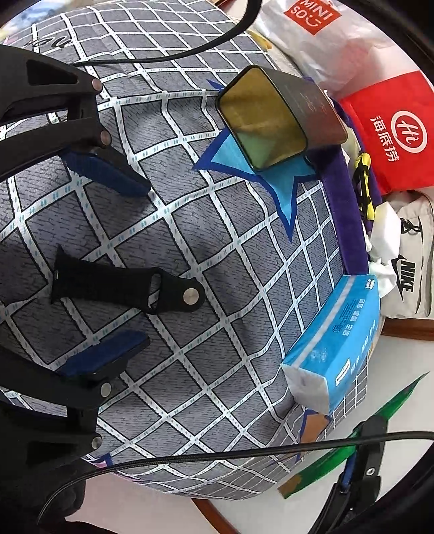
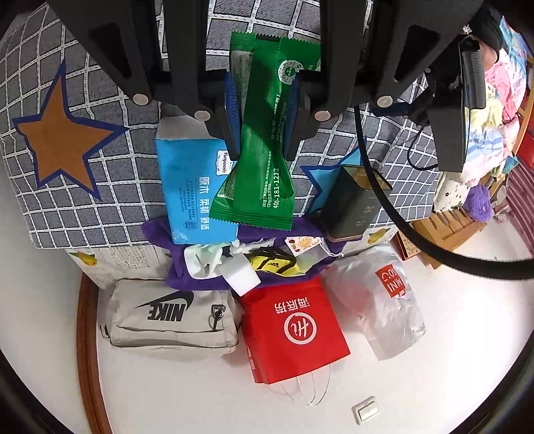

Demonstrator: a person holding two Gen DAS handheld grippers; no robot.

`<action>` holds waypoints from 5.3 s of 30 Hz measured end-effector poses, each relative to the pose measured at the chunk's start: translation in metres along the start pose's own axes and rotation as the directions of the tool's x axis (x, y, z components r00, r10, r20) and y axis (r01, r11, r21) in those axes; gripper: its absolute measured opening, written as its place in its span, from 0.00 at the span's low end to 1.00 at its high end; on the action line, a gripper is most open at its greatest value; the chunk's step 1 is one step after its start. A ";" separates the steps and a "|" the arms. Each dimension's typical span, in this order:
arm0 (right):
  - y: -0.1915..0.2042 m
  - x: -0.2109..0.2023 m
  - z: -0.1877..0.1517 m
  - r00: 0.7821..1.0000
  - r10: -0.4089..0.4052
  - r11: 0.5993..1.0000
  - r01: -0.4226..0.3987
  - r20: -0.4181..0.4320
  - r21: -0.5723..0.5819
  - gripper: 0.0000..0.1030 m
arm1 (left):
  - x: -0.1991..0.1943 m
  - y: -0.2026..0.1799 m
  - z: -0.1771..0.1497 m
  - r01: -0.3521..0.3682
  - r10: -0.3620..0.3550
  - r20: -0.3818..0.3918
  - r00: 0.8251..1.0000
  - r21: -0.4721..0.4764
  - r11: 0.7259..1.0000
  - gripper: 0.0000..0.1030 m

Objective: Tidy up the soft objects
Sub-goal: 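Grasp the black strap on the bed with the left gripper while the right holds the green packet, then carry the black strap and green packet toward the purple towel with both grippers, then release the green packet and black strap onto the purple towel with both grippers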

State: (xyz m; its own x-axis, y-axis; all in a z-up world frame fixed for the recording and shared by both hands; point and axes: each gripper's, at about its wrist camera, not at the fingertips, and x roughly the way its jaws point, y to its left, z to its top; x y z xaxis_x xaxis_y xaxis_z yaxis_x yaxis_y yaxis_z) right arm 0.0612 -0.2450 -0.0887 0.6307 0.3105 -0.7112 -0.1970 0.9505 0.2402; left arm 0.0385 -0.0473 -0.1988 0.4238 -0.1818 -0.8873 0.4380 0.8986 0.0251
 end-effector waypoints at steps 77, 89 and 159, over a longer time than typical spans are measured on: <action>0.033 0.013 0.041 0.996 0.075 0.993 -0.078 -0.037 -0.092 0.26 | -0.089 0.063 0.066 -0.011 0.024 0.154 0.988 -0.087 0.996 0.19; 0.029 0.034 0.078 0.998 0.064 0.994 -0.066 -0.027 -0.092 0.26 | -0.088 0.104 0.111 0.003 0.018 0.185 0.983 -0.110 0.994 0.19; -0.066 0.172 0.206 0.975 -0.128 0.990 0.116 -0.180 -0.073 0.63 | 0.073 0.191 0.268 0.036 -0.039 -0.014 0.999 -0.174 0.984 0.20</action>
State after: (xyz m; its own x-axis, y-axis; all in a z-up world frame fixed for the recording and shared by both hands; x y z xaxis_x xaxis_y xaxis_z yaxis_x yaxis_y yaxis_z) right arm 0.3373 -0.2570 -0.0912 0.5053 0.1832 -0.8433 -0.1767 0.9785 0.1067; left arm 0.3653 0.0038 -0.1352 0.3953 -0.2116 -0.8938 0.3085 0.9472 -0.0878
